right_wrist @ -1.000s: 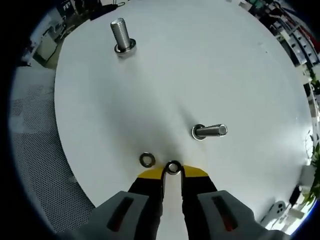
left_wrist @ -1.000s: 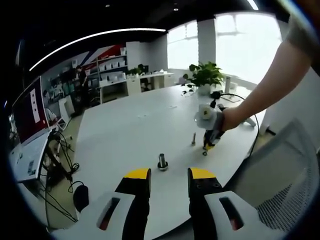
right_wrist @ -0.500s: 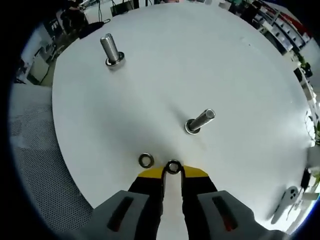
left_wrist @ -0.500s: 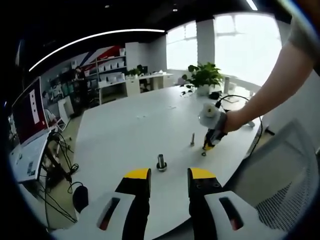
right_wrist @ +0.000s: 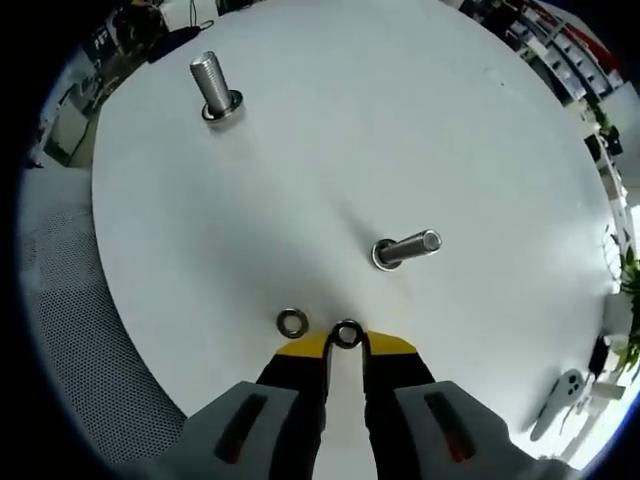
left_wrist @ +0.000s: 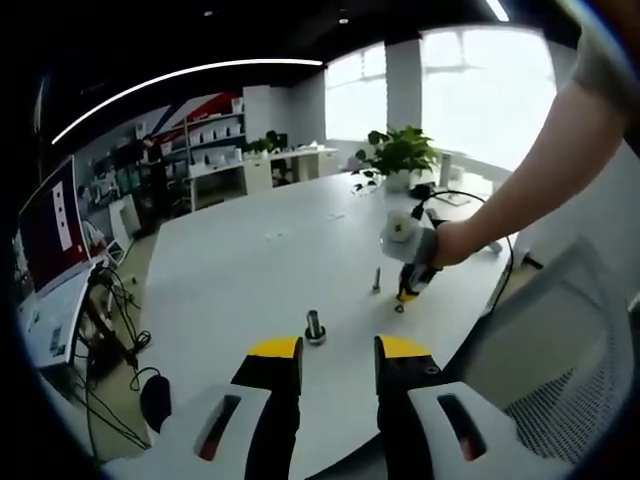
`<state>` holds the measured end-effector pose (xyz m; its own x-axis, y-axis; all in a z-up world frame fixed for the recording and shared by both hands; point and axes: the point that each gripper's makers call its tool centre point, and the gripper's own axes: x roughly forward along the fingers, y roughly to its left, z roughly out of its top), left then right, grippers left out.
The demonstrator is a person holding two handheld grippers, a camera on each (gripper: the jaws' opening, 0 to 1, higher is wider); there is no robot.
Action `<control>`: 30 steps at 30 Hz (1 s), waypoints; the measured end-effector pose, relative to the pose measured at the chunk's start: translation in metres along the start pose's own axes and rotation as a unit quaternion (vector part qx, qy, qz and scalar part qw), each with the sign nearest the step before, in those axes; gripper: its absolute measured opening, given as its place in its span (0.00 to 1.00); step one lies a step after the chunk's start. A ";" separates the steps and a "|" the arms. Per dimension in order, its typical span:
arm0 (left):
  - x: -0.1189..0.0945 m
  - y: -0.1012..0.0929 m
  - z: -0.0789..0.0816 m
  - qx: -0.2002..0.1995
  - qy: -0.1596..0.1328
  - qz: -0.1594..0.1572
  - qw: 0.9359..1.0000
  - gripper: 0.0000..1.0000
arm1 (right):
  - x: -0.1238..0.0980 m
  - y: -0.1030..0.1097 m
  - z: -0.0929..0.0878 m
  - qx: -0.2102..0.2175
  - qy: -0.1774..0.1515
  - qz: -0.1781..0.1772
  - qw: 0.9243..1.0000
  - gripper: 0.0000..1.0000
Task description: Place the washer onto the threaded stud by aligning its center hole with the stud, sliding it down to the base, and recovering from edge contact or off-axis alignment until the washer reaches the visible bottom stop.
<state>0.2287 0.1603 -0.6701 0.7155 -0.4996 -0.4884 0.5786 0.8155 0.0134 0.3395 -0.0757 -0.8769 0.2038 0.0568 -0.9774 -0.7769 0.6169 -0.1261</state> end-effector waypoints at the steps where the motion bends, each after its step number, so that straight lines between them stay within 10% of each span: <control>1: 0.000 0.001 0.001 -0.001 -0.002 0.001 1.000 0.27 | 0.000 0.000 0.000 0.000 -0.002 -0.001 1.000 0.15; 12: 0.001 -0.003 -0.002 0.003 0.006 -0.006 1.000 0.27 | -0.001 -0.004 -0.004 0.087 -0.062 0.023 0.994 0.14; 30: 0.001 -0.004 -0.002 0.008 0.005 -0.006 1.000 0.27 | -0.040 -0.018 0.012 0.070 -0.108 0.000 0.992 0.14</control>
<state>0.2263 0.1569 -0.6727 0.7041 -0.5064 -0.4978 0.5937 0.8044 0.0215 0.3529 -0.0795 -0.8331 0.3395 0.2140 -0.9159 -0.6889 0.7196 -0.0872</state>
